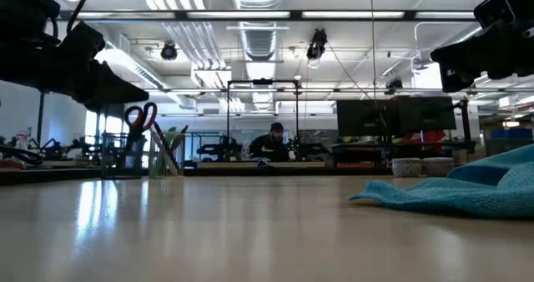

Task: Apply microfiber cloth
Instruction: Return to Home Position

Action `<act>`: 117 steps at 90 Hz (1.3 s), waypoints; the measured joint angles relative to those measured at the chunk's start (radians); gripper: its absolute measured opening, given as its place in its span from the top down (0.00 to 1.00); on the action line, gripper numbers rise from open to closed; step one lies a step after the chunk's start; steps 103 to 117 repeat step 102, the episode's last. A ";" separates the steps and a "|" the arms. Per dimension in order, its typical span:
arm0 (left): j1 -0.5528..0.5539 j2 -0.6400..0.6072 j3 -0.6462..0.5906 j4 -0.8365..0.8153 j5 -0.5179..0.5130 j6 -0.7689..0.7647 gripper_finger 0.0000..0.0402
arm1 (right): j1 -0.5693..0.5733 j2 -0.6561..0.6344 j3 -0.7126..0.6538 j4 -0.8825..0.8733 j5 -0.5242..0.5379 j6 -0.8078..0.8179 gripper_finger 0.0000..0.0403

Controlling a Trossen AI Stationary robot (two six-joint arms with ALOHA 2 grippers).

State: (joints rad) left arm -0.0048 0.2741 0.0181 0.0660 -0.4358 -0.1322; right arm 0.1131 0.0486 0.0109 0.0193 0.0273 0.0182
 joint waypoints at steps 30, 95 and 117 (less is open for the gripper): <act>0.000 0.024 0.000 0.000 0.000 0.000 0.98 | 0.000 0.000 0.000 0.000 0.000 0.000 1.00; 0.000 0.050 0.000 0.000 0.000 0.000 0.99 | 0.000 0.000 0.000 0.000 0.000 0.000 1.00; 0.000 0.049 0.000 0.000 0.000 0.000 0.99 | 0.000 0.000 0.000 0.000 0.000 0.000 1.00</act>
